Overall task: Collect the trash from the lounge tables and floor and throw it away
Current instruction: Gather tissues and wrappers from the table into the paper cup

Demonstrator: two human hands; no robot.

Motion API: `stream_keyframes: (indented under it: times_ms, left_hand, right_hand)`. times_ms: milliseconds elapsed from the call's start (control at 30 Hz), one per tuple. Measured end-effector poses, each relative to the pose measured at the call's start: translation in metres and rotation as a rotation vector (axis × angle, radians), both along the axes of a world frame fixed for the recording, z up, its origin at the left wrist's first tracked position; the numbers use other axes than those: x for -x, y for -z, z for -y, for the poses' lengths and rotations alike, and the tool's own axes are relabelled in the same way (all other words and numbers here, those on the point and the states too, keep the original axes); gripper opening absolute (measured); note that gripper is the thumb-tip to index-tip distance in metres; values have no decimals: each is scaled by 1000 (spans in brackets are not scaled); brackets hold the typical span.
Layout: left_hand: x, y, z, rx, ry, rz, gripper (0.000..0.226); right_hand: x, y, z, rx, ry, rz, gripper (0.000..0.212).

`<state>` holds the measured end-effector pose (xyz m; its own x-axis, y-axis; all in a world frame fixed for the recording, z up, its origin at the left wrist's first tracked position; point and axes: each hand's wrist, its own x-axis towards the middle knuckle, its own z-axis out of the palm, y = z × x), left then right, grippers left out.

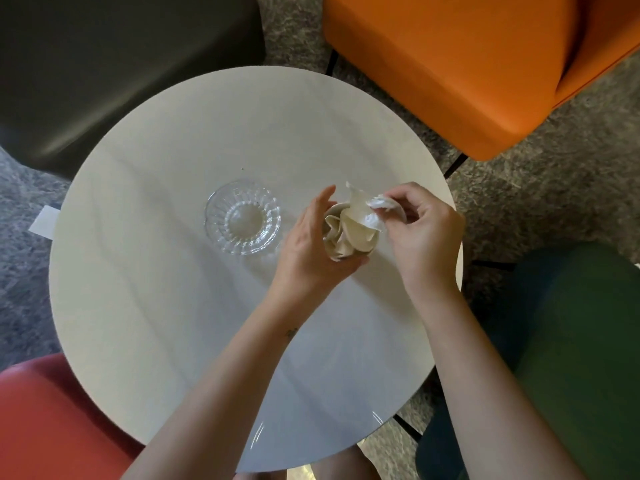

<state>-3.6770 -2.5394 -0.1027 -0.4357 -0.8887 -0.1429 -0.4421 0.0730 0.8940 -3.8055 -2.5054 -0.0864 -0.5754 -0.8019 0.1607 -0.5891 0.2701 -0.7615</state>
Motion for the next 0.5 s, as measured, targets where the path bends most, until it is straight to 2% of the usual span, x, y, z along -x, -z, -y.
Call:
stream_keyframes:
  times_ms: [300,500]
  left_hand:
    - [4,7,-3,75,-83,27,81]
    - [3,7,-4,80,-88,46,82]
  right_hand:
    - [-5,-7,-10,34,-47,-19,5]
    - [-4,-5,-4,-84,-74,-27,5]
